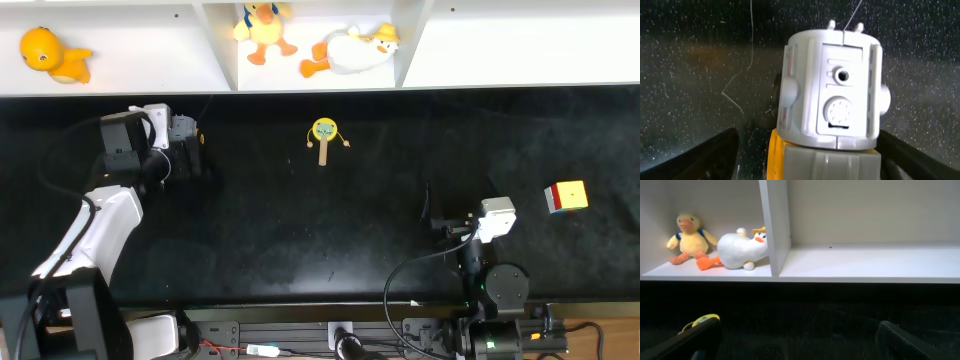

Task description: Store Toys

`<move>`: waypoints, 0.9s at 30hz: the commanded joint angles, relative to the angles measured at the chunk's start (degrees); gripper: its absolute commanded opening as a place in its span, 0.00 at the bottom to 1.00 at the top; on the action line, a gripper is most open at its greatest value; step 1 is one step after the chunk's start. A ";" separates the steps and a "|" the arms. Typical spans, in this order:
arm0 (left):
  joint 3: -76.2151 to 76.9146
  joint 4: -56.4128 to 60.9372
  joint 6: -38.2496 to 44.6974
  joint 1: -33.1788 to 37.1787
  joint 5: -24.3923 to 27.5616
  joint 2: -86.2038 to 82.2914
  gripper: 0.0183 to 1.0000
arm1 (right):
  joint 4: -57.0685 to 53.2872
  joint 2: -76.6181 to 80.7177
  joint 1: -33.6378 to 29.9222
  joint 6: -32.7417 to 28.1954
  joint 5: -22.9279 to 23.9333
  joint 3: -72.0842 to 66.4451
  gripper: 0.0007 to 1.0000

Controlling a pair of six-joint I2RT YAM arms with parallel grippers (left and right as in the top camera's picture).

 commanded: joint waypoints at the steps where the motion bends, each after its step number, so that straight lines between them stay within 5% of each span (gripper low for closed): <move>1: -0.24 0.20 0.39 -0.22 -0.44 0.31 0.76 | 0.33 -0.52 0.22 0.02 -0.24 -0.76 1.00; 10: -0.24 0.17 0.39 -0.22 -0.44 0.31 0.54 | 0.33 -0.52 0.22 0.02 -0.24 -0.76 0.99; 27: -0.24 -5.77 0.42 -0.22 -1.33 -12.11 0.51 | 0.33 -0.52 0.22 0.04 -0.24 -0.76 0.99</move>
